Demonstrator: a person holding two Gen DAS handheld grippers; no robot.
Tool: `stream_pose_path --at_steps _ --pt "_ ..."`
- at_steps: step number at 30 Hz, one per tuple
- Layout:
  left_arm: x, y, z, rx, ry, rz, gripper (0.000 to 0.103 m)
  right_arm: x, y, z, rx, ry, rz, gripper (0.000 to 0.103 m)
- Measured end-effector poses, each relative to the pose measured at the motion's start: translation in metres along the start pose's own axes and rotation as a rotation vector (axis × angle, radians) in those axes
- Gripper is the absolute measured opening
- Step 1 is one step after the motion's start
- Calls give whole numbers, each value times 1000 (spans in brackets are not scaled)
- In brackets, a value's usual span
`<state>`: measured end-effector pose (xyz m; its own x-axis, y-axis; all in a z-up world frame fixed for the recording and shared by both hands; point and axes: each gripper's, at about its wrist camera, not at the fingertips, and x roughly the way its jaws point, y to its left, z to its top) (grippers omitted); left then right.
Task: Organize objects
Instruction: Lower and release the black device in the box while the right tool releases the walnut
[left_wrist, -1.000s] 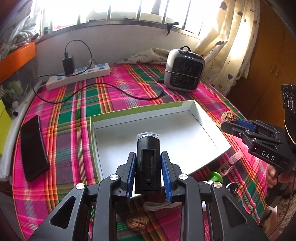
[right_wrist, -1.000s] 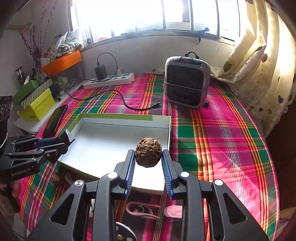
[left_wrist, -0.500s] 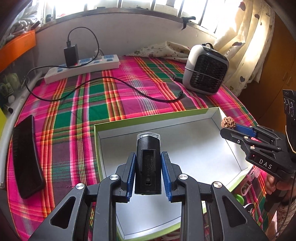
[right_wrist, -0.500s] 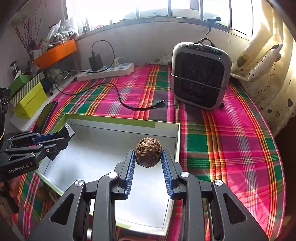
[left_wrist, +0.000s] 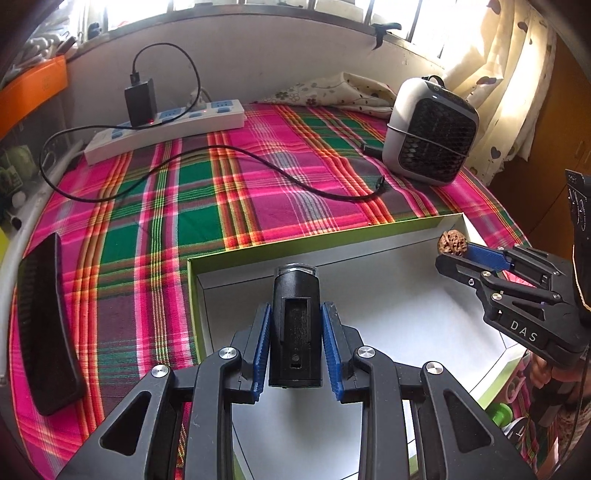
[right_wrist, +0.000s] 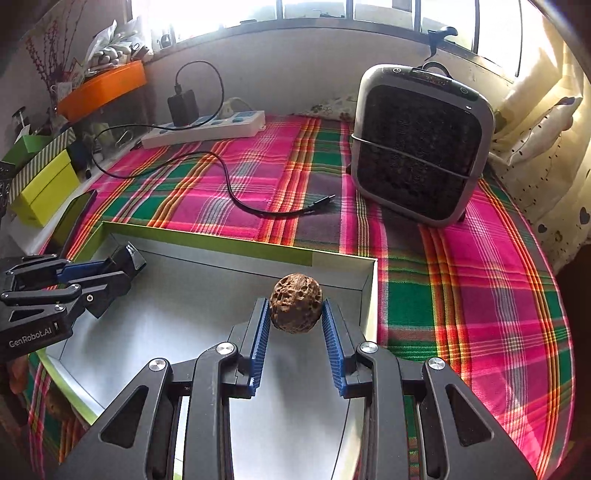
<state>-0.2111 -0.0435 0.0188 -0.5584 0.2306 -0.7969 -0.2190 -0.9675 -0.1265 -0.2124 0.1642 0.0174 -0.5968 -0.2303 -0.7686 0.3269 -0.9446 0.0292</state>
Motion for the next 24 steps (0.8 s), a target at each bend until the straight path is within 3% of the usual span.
stream_pose_path --at_steps 24 --pt "7 -4 2 28 -2 53 25 8 12 1 -60 25 -50 31"
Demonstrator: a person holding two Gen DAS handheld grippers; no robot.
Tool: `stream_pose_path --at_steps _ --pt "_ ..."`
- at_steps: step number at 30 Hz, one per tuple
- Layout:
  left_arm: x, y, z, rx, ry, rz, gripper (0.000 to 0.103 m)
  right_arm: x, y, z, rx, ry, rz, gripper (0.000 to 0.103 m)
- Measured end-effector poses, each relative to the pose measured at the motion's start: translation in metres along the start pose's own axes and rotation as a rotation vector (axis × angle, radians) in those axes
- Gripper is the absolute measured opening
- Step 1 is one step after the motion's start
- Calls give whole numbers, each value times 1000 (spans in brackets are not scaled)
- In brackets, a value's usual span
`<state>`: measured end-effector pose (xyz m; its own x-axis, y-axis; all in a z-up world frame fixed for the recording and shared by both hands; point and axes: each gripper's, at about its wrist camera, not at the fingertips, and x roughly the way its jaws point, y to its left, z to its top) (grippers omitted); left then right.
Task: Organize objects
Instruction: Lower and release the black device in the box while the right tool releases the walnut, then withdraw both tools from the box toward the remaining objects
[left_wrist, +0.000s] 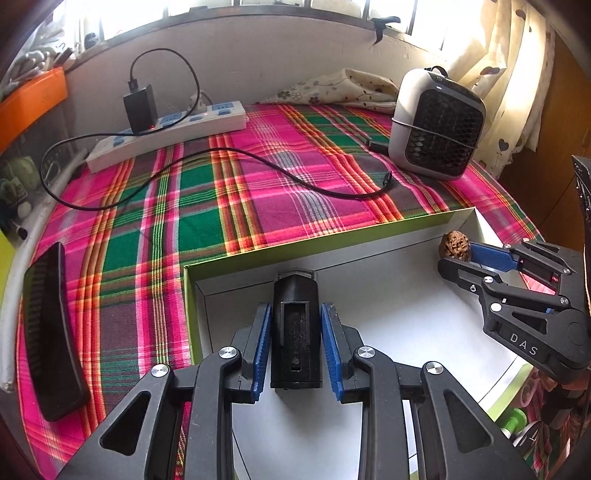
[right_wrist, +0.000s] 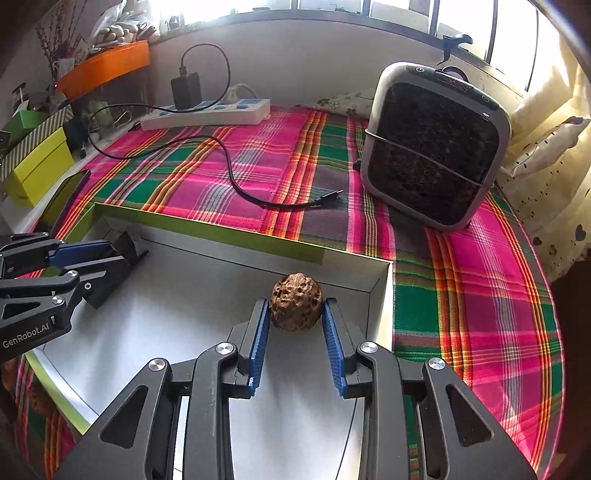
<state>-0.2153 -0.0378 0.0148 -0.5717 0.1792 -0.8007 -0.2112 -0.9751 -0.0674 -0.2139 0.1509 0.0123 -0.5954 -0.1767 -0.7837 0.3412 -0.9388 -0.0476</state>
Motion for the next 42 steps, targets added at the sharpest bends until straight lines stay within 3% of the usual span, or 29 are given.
stream_pose_path --at_steps 5,11,29,42 --pt "0 -1 0 2 -1 -3 25 0 0 1 2 -3 3 34" --pt "-2 1 0 -18 -3 -21 32 -3 2 3 11 -22 -4 50" --pt "-41 4 -19 -45 -43 -29 39 -33 -2 -12 75 -59 20 52" --pt "-88 1 -56 -50 -109 -31 39 -72 -5 -45 113 -102 19 52"
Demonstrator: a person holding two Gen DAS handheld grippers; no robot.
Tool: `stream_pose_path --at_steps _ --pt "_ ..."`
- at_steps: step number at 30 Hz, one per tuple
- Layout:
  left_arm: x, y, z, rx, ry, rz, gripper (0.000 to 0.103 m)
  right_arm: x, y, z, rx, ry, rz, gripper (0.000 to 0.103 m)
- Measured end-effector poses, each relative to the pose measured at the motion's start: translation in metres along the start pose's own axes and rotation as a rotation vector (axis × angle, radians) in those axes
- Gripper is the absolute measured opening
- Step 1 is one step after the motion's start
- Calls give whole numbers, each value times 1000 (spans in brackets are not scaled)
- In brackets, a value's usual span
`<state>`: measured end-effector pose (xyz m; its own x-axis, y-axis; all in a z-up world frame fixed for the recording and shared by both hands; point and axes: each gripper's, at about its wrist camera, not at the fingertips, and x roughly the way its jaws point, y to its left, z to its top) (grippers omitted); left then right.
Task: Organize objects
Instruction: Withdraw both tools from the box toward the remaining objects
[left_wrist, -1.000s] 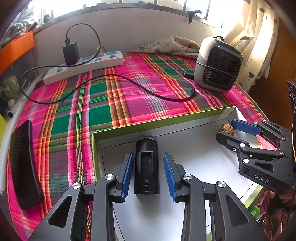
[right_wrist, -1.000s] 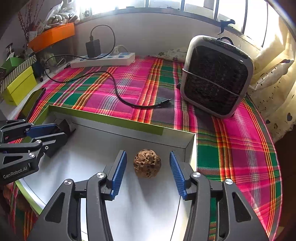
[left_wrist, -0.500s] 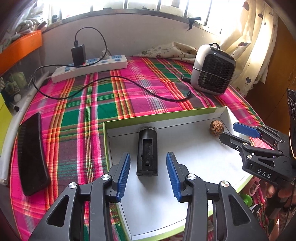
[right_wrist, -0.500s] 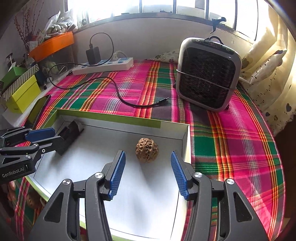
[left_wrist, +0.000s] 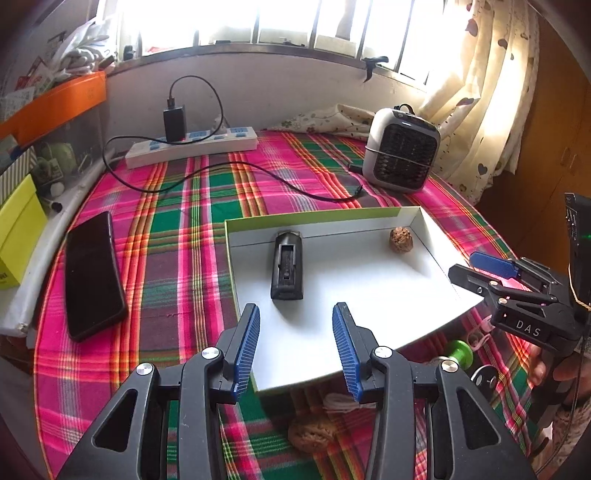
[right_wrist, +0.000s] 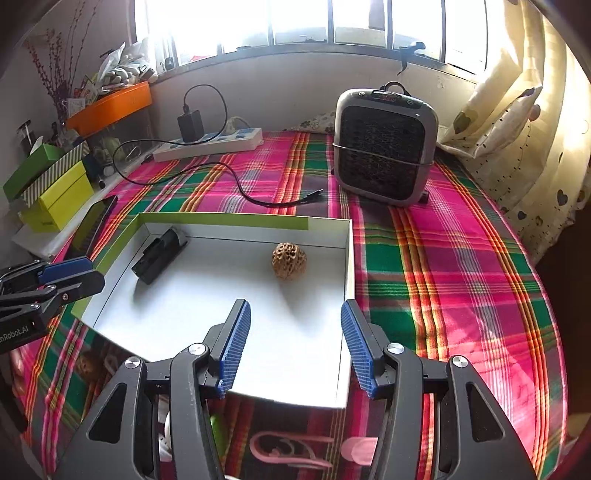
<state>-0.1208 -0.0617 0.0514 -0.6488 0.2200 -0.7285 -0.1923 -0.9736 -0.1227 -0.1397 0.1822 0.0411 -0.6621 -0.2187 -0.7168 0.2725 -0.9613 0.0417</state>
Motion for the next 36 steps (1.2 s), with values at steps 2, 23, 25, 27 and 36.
stream_pose_path --at_steps 2,23,25,27,36 --pt "-6 0 -7 -3 -4 2 39 -8 -2 -7 3 -10 4 52" --pt "-30 5 -66 -58 0 -41 41 -51 5 -75 -32 -24 70 52" --pt "-33 6 -69 -60 -6 -60 41 -52 5 -79 -29 -21 79 52" --pt "-34 6 -72 -66 -5 -66 41 -53 6 -84 -21 -20 91 52" --pt "-28 3 -79 -71 23 -80 44 -48 8 -95 -6 8 141 52"
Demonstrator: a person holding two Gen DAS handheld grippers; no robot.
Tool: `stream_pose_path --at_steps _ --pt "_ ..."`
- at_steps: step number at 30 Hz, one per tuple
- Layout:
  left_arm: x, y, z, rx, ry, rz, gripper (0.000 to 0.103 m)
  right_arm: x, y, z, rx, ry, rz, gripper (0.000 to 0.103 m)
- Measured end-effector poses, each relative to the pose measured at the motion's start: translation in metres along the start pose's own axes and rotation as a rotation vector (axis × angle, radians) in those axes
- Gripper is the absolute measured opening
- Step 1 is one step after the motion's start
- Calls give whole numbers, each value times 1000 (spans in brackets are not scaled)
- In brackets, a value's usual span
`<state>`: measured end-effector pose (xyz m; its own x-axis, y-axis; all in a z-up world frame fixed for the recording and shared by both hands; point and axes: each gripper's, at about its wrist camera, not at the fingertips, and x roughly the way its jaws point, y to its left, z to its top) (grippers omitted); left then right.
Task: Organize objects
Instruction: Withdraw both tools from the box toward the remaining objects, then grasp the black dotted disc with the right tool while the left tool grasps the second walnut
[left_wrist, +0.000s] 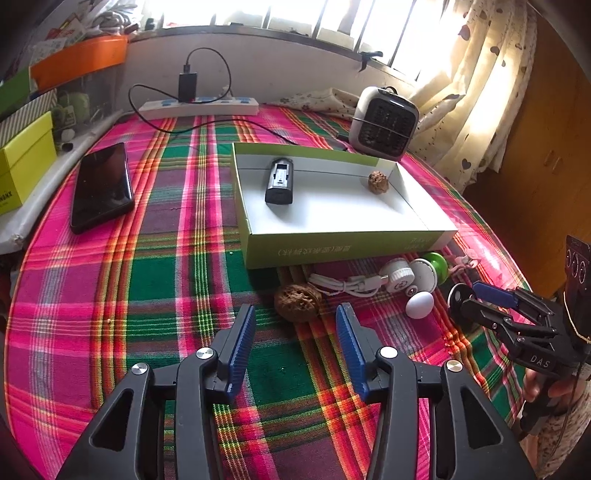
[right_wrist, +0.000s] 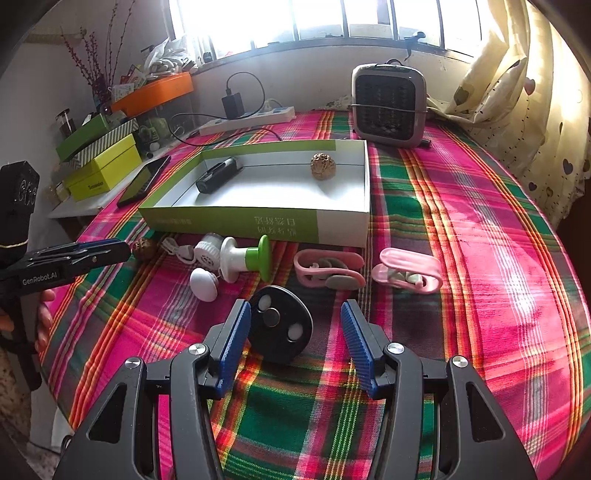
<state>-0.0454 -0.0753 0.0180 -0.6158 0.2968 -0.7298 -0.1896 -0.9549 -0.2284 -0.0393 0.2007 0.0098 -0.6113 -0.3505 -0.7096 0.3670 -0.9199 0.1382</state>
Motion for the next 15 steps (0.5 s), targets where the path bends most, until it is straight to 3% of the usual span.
stream_pose_path --at_steps 15 --pt "18 2 4 -8 36 24 47 11 7 -4 -26 31 3 58"
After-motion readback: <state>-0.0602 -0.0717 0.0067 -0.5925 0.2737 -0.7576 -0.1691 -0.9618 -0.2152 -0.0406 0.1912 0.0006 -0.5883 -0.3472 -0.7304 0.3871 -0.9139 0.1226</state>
